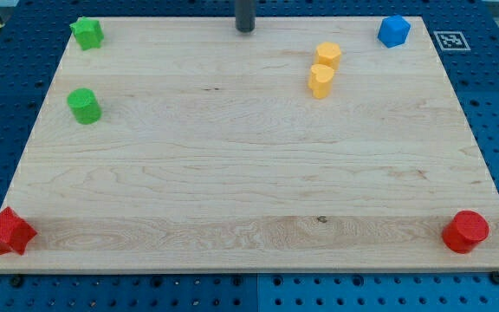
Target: Push the blue cube right a bit
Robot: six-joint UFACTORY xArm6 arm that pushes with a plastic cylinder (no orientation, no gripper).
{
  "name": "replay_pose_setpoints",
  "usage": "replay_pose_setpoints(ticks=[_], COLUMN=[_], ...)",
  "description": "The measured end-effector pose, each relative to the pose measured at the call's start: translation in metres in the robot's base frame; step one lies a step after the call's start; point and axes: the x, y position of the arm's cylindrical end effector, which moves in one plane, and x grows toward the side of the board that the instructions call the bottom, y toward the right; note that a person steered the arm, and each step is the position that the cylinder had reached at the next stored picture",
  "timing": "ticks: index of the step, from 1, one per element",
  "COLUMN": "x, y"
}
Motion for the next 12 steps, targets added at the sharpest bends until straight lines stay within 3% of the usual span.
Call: replay_pose_setpoints(ticks=[2, 3, 4, 6, 9, 11, 12], x=[-0.001, -0.003, -0.007, -0.019, -0.016, 0.088, 0.107], y=[0.122, 0.132, 0.195, 0.246, 0.243, 0.171, 0.162])
